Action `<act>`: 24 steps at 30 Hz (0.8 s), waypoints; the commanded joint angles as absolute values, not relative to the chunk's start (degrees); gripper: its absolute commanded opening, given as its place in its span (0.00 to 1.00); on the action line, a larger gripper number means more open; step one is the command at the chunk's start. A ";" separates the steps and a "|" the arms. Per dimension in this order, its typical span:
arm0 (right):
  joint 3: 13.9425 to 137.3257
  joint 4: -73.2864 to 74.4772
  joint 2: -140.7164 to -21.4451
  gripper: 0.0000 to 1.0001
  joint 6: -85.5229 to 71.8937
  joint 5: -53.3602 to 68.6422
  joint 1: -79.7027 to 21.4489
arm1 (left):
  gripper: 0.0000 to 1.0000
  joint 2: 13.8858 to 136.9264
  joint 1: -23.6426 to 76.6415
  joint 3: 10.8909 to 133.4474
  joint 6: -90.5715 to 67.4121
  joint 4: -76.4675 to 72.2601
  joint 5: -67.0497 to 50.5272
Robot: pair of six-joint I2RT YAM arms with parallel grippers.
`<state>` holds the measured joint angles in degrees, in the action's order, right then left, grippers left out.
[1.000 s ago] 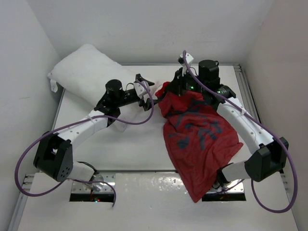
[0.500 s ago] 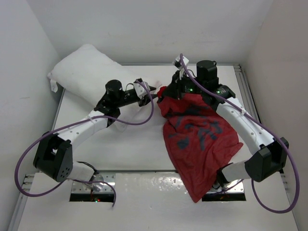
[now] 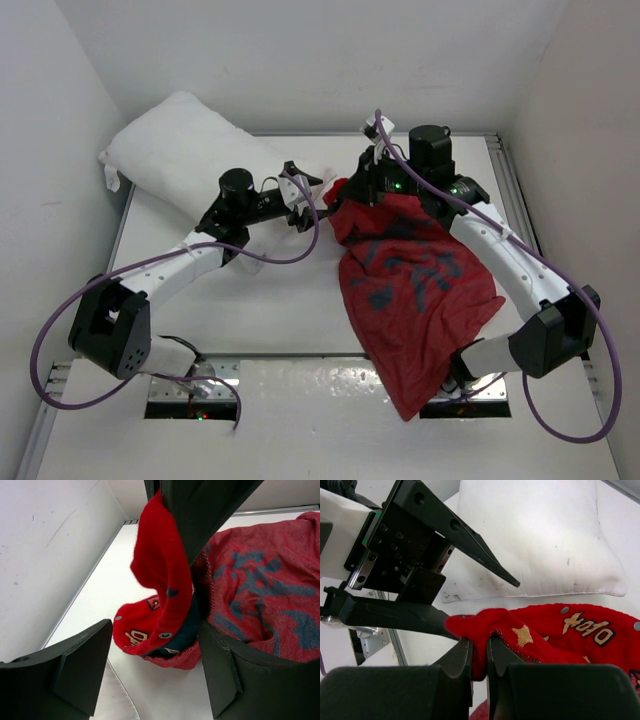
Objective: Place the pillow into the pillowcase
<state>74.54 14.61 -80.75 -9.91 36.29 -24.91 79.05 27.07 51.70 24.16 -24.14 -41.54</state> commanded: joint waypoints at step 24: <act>72.17 11.78 -77.10 0.99 -17.31 23.47 -20.24 | 0.00 78.92 28.13 53.35 25.93 -24.26 -22.45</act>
